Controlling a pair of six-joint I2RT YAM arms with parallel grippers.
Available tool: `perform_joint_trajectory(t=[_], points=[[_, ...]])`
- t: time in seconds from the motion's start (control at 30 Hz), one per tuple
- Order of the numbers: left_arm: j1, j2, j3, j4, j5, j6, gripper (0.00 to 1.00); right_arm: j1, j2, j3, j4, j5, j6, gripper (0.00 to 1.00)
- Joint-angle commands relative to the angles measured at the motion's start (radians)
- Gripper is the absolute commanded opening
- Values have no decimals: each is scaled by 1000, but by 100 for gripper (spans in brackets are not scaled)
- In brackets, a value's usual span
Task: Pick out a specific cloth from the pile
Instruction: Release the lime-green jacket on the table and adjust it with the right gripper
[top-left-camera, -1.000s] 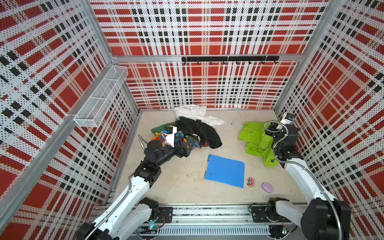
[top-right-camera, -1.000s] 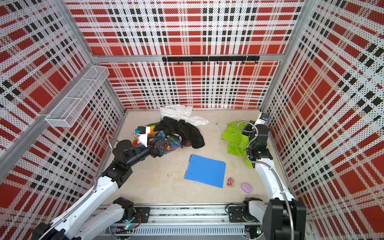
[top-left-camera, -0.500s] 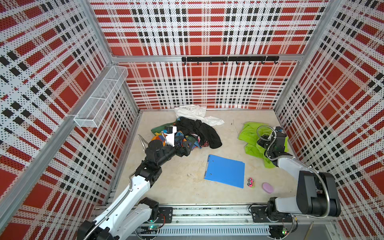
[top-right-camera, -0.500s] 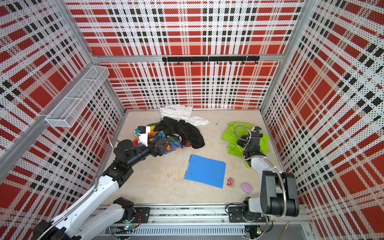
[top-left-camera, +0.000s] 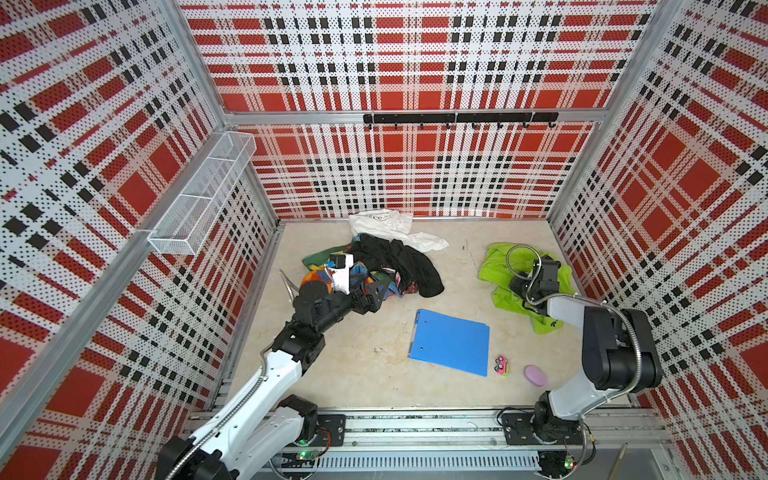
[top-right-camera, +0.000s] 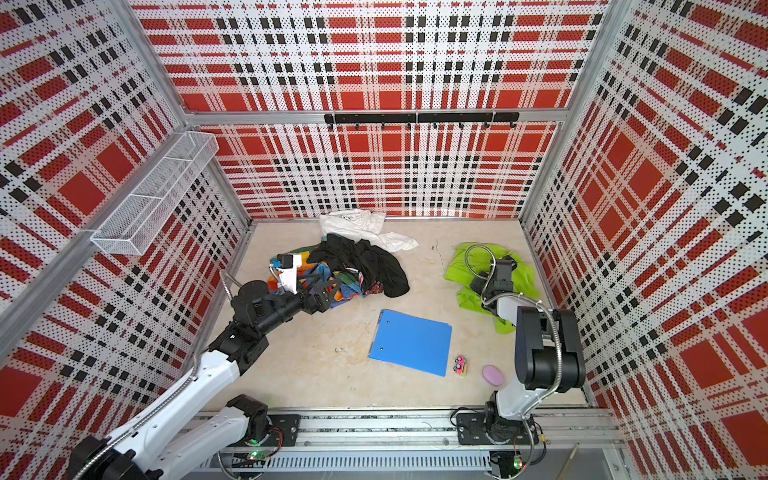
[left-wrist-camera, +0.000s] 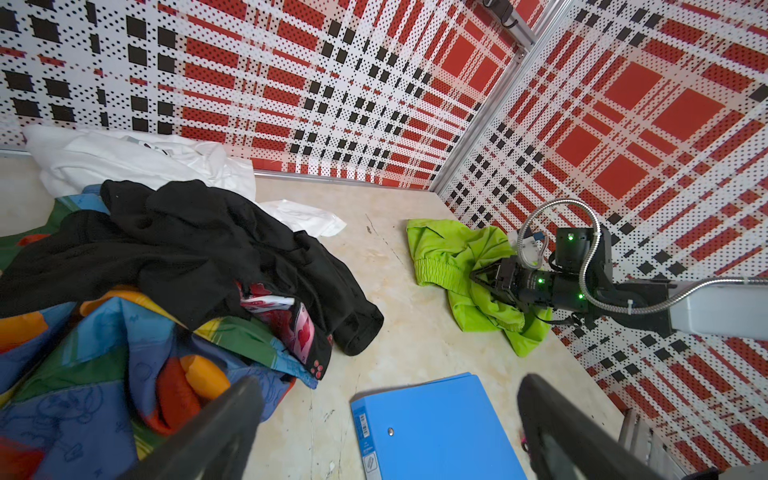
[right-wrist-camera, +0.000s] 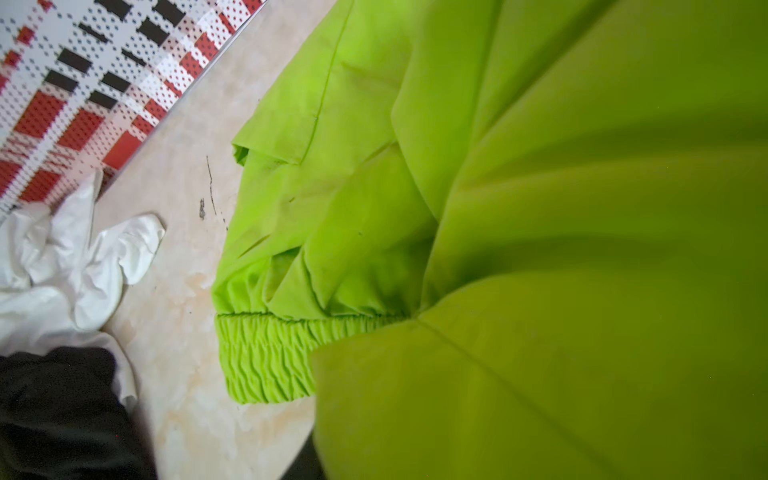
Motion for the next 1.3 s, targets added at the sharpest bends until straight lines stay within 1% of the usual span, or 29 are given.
perform_joint_trajectory(t=[0.0,0.1,0.13,0.33,0.4,0.5,0.63,0.7,0.73,0.83,0.87,0.97,1.0,1.13,1.27], points=[[-5,-24,-16,24,-12,-7,99,-3,-51,26,-33,-8,-51,47],[-5,-31,-26,25,-14,-10,99,-3,-130,16,-61,-30,-78,59],[-5,-31,-30,24,-14,-11,99,-3,-159,11,-71,-34,-111,62],[-6,-22,-32,36,-12,-15,99,-3,-324,19,-177,-30,-148,71],[-6,-20,-32,39,-12,-15,99,-3,-365,35,-230,6,-156,75],[-7,-21,-37,41,-10,-16,99,-22,-390,67,-300,95,-181,81],[-7,-32,-48,41,-8,-15,99,-126,-338,113,-343,66,-194,92],[-6,-44,-53,38,-10,-13,99,-141,-311,127,-342,82,-220,99],[-5,-51,-58,37,-14,-15,99,-141,-291,135,-348,98,-232,100],[-2,-74,-70,37,-21,-9,99,-147,-217,149,-341,83,-244,100],[0,-81,-75,36,-22,-8,99,-147,-187,155,-330,72,-246,99],[7,-94,-76,32,-14,-6,99,-147,-81,196,-321,58,-254,88],[10,-97,-75,28,-12,-7,99,-147,-45,216,-326,57,-256,86],[21,-118,-72,6,-17,-5,99,-125,74,313,-335,41,-271,86],[28,-127,-72,0,-21,-6,99,-61,192,437,-383,94,-299,89]])
